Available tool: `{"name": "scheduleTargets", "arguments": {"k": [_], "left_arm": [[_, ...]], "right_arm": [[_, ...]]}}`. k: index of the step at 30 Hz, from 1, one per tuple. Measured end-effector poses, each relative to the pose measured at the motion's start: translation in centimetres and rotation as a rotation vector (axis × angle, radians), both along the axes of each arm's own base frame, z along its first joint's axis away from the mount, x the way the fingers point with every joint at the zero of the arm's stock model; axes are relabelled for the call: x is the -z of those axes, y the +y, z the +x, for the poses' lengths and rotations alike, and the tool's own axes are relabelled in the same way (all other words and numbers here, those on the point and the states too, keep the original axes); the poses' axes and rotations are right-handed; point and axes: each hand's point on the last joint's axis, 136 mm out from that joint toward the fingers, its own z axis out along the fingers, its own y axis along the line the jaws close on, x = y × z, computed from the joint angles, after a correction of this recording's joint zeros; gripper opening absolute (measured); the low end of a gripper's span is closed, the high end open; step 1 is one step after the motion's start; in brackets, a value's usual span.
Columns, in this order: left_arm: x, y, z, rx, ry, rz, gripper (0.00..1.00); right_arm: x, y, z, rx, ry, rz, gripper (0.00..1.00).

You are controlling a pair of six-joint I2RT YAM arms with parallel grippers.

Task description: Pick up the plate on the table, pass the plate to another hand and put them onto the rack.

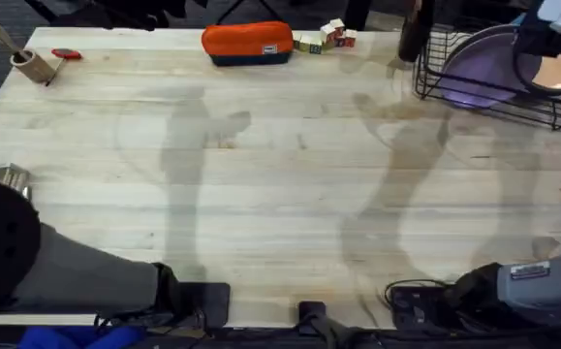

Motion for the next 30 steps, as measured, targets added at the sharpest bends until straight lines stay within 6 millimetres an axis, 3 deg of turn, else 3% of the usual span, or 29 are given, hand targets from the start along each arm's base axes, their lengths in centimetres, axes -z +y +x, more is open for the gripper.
{"name": "scheduleTargets", "arguments": {"k": [3,7,9,10,12,25,30], "left_arm": [[0.0,0.0,0.0,0.0,0.0,0.0,0.993],[0.0,0.0,0.0,0.0,0.0,0.0,0.994],[0.0,0.0,0.0,0.0,0.0,0.0,0.994],[0.0,0.0,0.0,0.0,0.0,0.0,0.993],[0.0,0.0,0.0,0.0,0.0,0.0,0.994],[0.0,0.0,0.0,0.0,0.0,0.0,0.993],[0.0,0.0,0.0,0.0,0.0,-0.001,0.994]], "right_arm": [[0.1,0.0,0.0,0.0,0.002,0.002,0.289],[0.0,-0.1,0.2,0.0,-0.007,-0.004,0.301],[0.1,-0.1,0.2,0.001,-0.006,-0.003,0.195],[0.1,-0.1,0.2,0.002,-0.004,0.0,0.081],[0.1,-0.1,0.2,0.003,-0.004,0.001,0.033],[-1.3,-0.6,1.2,0.004,-0.074,-0.033,0.029],[-2.8,-1.0,1.9,0.042,-0.137,-0.001,0.029]]}}
